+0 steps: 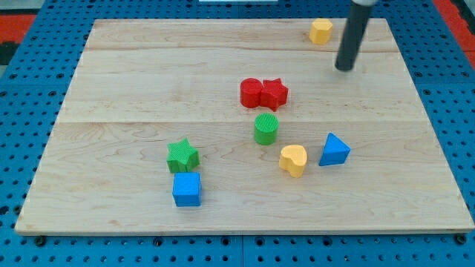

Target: Slide the yellow heart closer to yellow hexagon

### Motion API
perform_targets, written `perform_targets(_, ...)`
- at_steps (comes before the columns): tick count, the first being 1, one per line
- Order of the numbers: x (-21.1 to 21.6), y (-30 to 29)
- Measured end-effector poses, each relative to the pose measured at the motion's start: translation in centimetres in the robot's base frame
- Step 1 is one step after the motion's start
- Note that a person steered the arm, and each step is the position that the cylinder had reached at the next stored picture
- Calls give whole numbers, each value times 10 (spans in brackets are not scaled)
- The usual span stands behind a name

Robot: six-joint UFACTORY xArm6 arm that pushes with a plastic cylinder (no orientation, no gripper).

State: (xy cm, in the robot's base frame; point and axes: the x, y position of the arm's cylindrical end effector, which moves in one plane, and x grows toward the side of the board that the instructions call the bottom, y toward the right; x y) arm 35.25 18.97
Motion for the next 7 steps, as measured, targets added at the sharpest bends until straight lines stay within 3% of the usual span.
perform_targets(1,93,49)
perform_targets(2,196,54)
perform_targets(3,238,14)
perform_targets(5,190,-75)
perform_targets(6,201,-107)
perform_targets(7,181,-132)
